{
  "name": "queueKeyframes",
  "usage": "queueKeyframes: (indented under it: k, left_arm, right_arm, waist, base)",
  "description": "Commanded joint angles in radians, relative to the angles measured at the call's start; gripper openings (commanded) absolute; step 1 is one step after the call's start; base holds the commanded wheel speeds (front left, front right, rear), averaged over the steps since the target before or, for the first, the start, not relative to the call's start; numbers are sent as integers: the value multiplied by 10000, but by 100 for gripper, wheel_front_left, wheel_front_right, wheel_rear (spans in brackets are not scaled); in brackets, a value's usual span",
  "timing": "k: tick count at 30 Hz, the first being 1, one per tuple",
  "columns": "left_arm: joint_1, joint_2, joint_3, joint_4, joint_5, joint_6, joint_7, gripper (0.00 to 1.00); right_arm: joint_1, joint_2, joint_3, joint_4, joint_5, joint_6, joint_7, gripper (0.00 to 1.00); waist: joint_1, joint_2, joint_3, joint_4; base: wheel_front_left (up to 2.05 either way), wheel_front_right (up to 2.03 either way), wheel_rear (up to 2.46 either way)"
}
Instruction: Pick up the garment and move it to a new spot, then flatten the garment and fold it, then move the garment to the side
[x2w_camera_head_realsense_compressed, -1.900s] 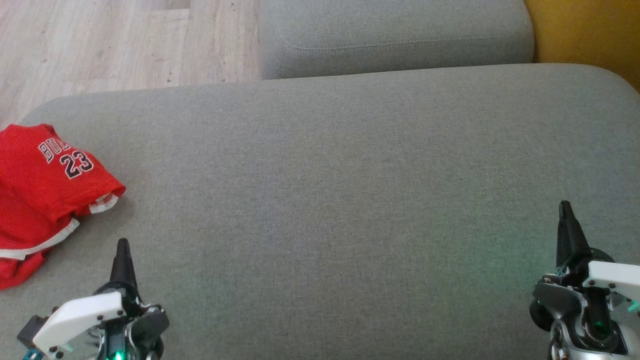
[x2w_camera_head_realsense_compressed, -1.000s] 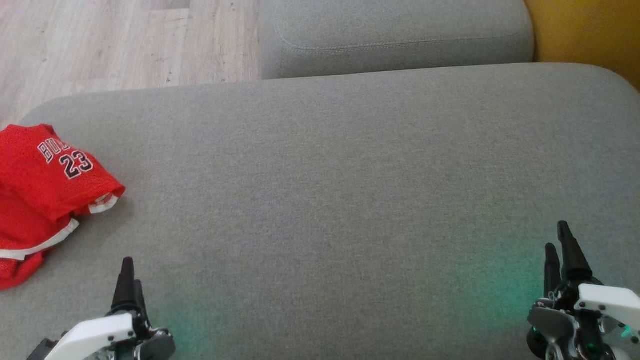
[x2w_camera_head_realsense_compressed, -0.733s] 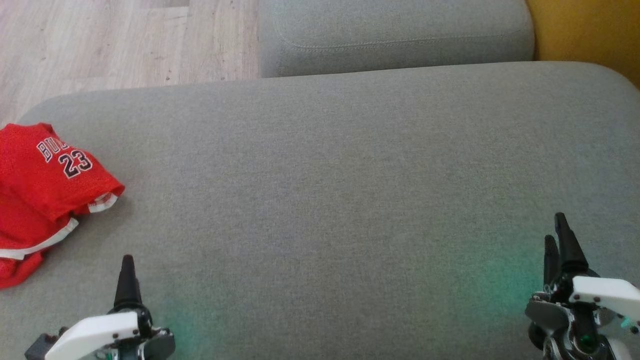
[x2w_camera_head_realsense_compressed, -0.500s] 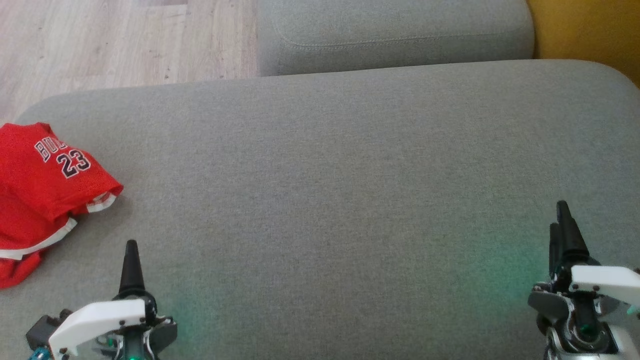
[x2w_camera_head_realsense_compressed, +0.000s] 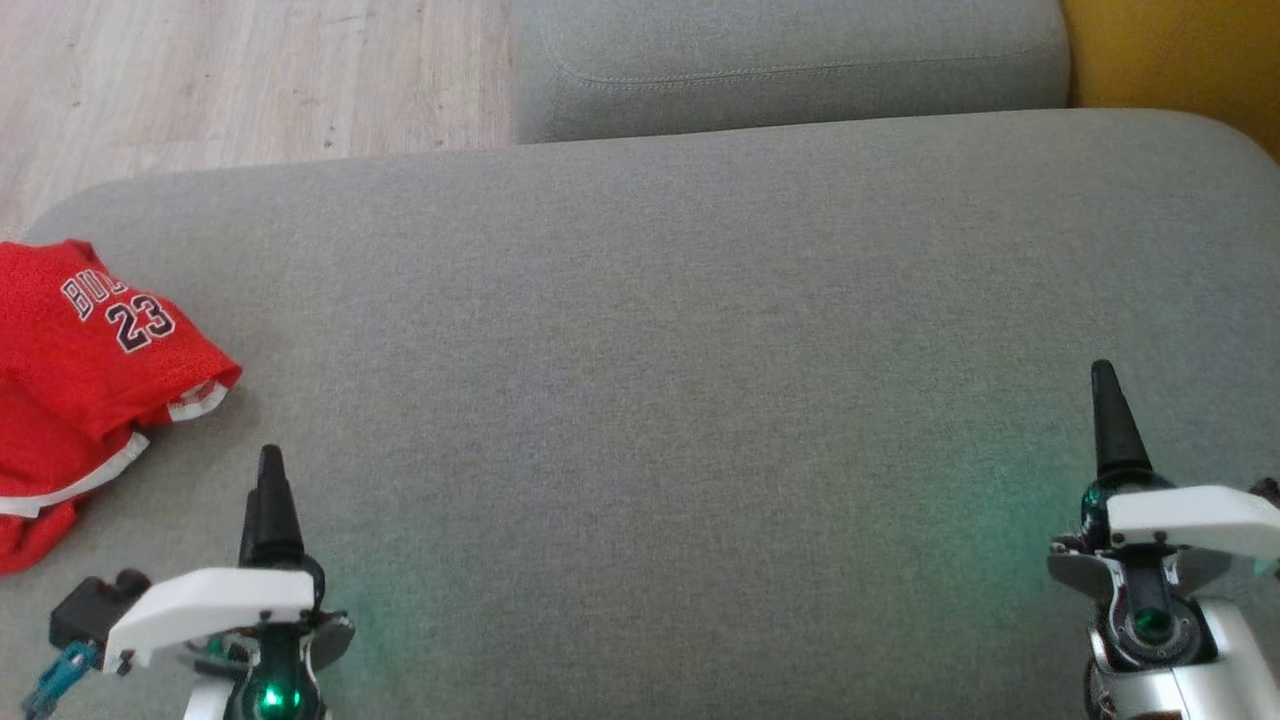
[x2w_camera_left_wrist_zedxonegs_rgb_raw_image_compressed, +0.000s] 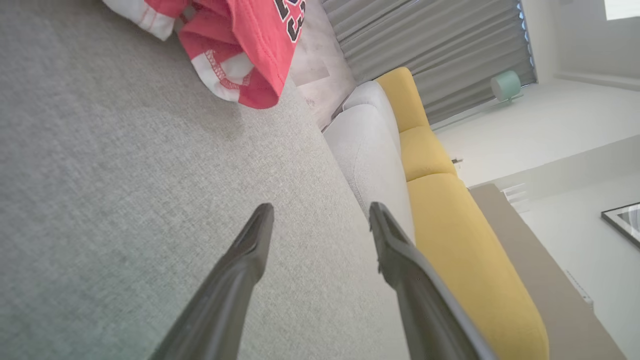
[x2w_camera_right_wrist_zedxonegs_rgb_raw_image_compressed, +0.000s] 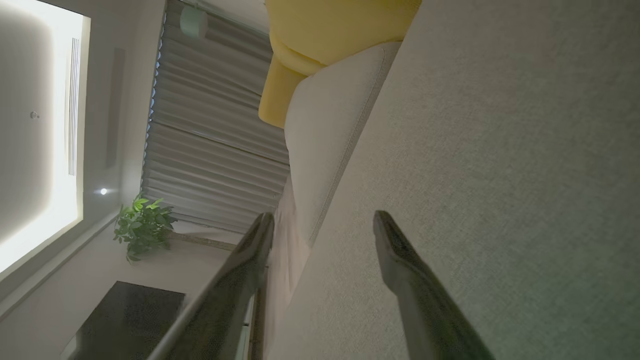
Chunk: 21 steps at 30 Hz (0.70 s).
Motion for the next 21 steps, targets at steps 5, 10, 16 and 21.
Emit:
queueKeyframes:
  k: [5,10,16,21]
  left_arm:
    - [-787,313,-35,-91,898,-25,-217,100]
    - [-957,380,-91,23,1626,-24,-366,100]
    - [-1121,410,-111,94,2470,49,-544,100]
    - [-1217,442,-127,148,3186,130,-693,100]
  right_arm:
    - [-859,-265,228,-161,-836,17,-239,100]
    - [-1028,-299,286,-52,-1524,18,-386,100]
    - [-1179,-347,317,60,-2360,20,-562,100]
    - [-1218,-312,292,120,-3058,22,-709,100]
  waist:
    - [-1,0,30,-19]
    - [-1,0,72,-41]
    - [-1,0,103,-53]
    - [-1,0,123,-69]
  base:
    - [0,0,0]
    - [0,0,0]
    - [0,0,0]
    - [0,0,0]
